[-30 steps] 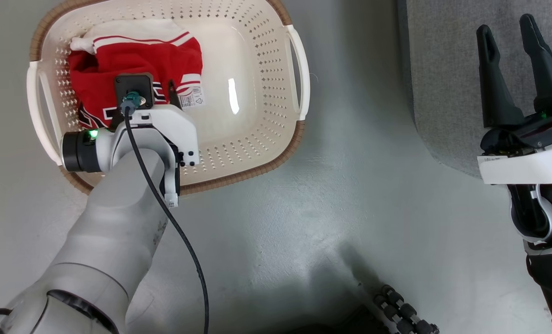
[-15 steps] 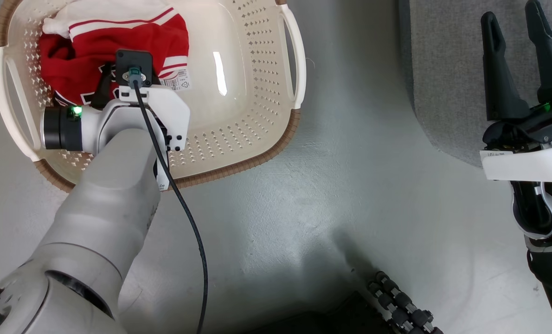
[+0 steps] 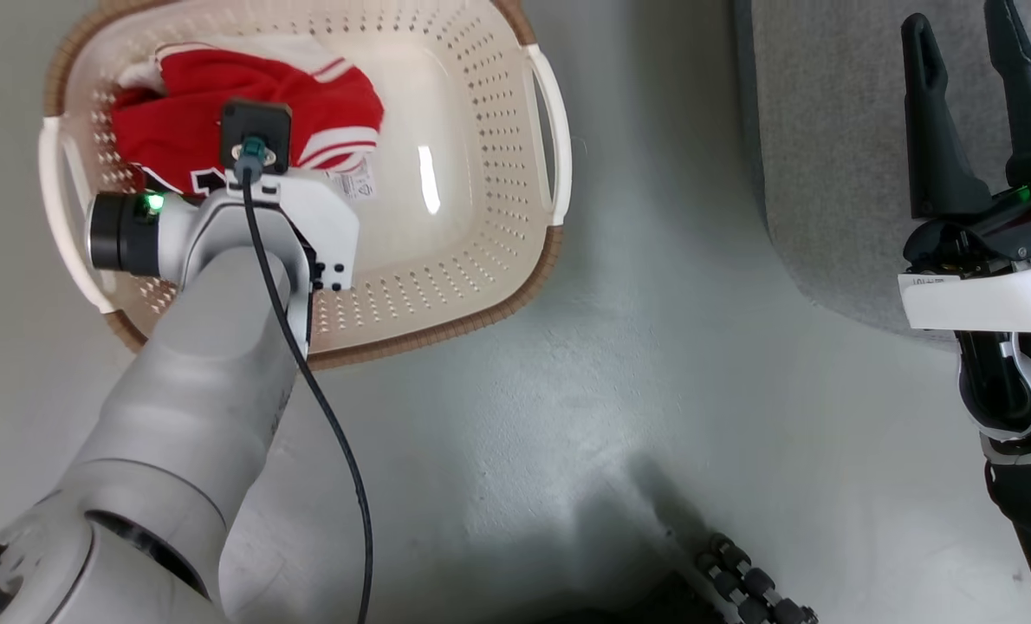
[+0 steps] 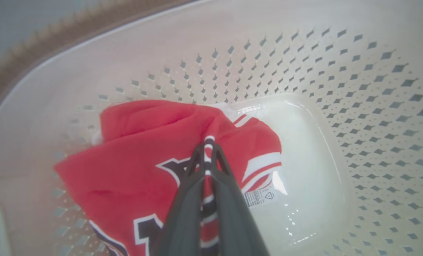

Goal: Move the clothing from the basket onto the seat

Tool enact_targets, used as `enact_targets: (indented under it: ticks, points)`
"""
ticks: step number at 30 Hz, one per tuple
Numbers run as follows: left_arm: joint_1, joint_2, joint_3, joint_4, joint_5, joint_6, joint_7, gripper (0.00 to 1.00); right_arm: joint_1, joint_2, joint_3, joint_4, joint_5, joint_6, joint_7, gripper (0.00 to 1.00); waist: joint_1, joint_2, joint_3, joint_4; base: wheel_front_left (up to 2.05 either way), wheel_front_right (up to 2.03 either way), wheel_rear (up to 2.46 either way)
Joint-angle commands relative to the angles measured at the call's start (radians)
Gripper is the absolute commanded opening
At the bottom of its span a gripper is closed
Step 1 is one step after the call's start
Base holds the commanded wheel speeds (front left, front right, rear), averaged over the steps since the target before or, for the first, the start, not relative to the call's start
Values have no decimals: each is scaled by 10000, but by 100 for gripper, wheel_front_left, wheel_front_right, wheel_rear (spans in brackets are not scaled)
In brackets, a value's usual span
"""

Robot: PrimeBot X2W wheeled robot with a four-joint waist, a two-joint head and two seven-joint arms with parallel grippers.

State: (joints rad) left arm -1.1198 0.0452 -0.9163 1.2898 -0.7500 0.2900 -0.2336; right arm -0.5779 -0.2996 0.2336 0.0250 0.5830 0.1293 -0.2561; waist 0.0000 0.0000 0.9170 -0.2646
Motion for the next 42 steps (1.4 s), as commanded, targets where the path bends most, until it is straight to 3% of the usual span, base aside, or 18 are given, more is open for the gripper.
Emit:
enact_targets:
  ticks: [1,8,23,33,42]
  points:
    - [396,87,142,-131,-57,-167,-189,0,364,-195,72,-109,-3,14,-57,100,0,0,-468,164,0,0,0]
    - [844,59,444,-1123,64,-332,-276,0,737,-462,5,111,-195,14,-57,100,0,0,-1678,643,0,0,0]
    - [3188,52,1936,-4000,1429,-476,-280,0,1694,-584,-13,829,-614,14,-57,100,0,0,-4301,1489,0,0,0]
    - [4214,52,2218,-5596,2123,-667,-280,0,2513,-318,-163,1432,-1152,14,-57,100,0,0,-5920,1957,0,0,0]
    - [4154,51,2119,-6772,2664,-995,-281,0,3160,-12,-151,1996,-1450,14,-57,100,0,0,-7022,2333,0,0,0]
